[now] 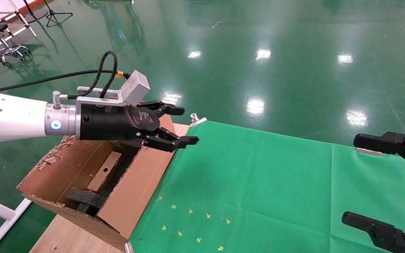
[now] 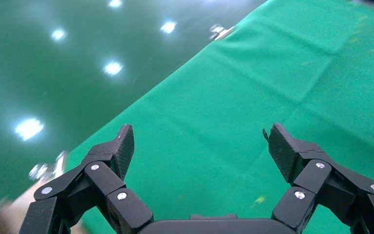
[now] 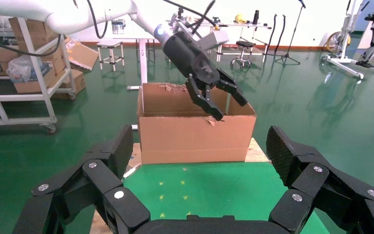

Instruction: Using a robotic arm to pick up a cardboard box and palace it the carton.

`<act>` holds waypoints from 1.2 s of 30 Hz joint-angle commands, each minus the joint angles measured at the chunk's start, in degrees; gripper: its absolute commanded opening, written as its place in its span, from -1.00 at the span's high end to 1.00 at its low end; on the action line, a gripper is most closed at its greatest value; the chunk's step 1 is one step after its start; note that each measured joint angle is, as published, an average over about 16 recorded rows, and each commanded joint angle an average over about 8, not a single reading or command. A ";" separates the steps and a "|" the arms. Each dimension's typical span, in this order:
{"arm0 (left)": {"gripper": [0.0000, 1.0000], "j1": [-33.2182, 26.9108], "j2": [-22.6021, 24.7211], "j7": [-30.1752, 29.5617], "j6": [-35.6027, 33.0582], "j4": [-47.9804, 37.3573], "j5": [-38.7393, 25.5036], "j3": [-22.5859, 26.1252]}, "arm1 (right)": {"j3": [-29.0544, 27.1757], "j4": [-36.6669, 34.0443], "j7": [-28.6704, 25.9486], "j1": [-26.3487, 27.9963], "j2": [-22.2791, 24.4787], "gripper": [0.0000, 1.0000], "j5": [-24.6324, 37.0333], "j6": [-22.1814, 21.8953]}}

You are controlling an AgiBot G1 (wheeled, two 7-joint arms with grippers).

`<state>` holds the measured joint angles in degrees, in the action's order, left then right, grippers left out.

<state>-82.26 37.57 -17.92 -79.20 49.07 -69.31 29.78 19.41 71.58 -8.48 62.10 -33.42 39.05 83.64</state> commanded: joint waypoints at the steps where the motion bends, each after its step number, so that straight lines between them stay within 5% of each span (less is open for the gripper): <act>1: -1.00 1.57 -0.19 0.54 -0.49 1.86 2.08 -1.04 | 0.00 0.00 0.00 0.00 0.00 -1.00 0.00 0.00; 23: -1.00 20.71 -2.54 7.14 -6.52 24.56 27.51 -13.76 | 0.00 -0.01 0.00 0.00 0.00 -1.00 -0.01 -0.01; 36: -1.00 21.68 -2.71 7.43 -6.85 25.63 28.86 -14.42 | 0.00 -0.01 0.01 -0.02 0.01 -1.00 -0.01 -0.03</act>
<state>-60.52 34.86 -10.49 -86.06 74.76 -40.37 15.32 19.42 71.57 -8.47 62.08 -33.41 39.04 83.61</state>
